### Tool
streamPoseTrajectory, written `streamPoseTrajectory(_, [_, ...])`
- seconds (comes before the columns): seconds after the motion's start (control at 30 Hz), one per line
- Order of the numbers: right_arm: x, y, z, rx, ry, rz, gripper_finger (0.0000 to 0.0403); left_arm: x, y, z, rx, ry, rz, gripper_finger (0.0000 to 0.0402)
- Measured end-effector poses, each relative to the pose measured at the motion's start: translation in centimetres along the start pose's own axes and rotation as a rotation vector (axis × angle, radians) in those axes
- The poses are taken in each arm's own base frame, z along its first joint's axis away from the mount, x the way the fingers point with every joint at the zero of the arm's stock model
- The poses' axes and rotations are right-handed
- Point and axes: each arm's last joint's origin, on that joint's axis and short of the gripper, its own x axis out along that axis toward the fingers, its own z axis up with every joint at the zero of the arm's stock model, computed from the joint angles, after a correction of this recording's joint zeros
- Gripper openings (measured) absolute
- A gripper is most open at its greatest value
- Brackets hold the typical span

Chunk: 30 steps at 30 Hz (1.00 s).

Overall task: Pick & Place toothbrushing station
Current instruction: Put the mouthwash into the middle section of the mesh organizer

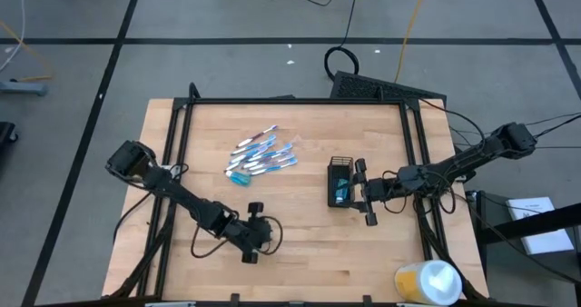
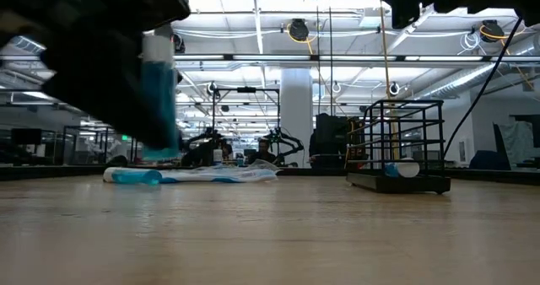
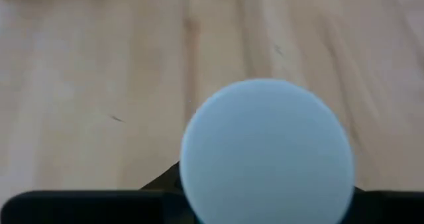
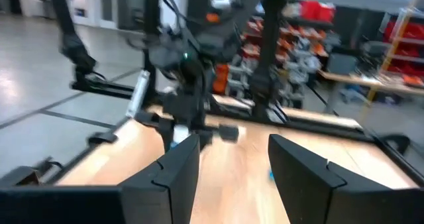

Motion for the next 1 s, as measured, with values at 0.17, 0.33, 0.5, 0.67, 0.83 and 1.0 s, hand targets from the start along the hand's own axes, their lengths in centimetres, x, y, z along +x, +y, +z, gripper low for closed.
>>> streamPoseTrajectory(0.17, [1.7,0.3,-2.0,0.012,0.060,-0.094,0.0171,-0.2,2.3,1.3,-0.057,-0.059,0.098,0.0117])
streamPoseTrajectory(0.33, [4.9,0.6,-2.9,0.025,0.094,-0.141,0.0171,0.2,4.9,2.5,-0.117,-0.113,0.150,0.0117])
streamPoseTrajectory(0.5, [8.4,0.5,-4.0,0.062,0.150,-0.175,0.0171,0.5,6.2,3.2,-0.106,-0.148,0.146,0.0117])
streamPoseTrajectory(0.67, [10.5,0.3,-4.6,0.086,0.162,-0.172,0.0171,0.5,6.5,3.4,-0.080,-0.162,0.132,0.0117])
streamPoseTrajectory(0.83, [12.3,0.2,-4.4,0.148,0.132,-0.097,0.0171,0.5,6.5,3.4,-0.066,-0.159,0.132,0.0117])
streamPoseTrajectory(1.0, [13.7,0.2,-4.7,0.149,0.139,-0.093,0.0171,0.5,6.5,3.4,-0.055,-0.156,0.132,0.0118])
